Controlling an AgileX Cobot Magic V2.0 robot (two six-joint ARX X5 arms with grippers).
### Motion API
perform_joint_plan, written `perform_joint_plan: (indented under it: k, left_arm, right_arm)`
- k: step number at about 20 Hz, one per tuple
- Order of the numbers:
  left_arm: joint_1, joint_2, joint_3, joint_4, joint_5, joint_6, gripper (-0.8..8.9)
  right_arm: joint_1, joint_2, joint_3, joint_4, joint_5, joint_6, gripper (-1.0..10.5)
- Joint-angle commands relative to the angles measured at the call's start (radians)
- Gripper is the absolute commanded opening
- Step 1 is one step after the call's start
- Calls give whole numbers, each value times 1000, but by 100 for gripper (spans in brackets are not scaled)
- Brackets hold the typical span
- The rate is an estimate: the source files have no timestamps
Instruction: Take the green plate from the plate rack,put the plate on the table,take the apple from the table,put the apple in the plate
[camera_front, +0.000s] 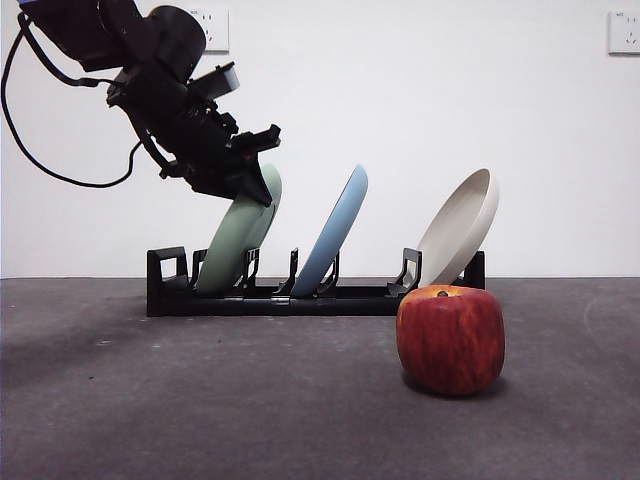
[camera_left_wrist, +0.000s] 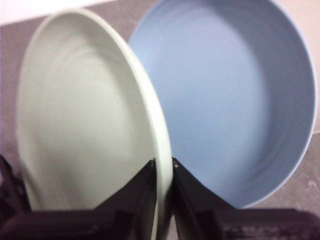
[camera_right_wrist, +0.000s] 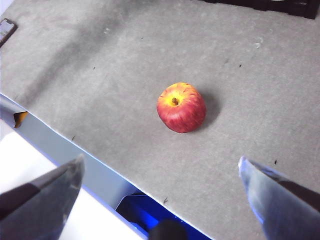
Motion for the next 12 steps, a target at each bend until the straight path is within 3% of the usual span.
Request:
perform_joint_plan:
  k: [1, 12]
  left_arm:
    - [-7, 14, -7, -14, 34, -15, -9]
    - [-8, -231, -7, -61, 32, -3, -8]
  right_arm:
    - [3, 0, 2, 1, -2, 3, 661]
    - [3, 0, 2, 1, -2, 3, 661]
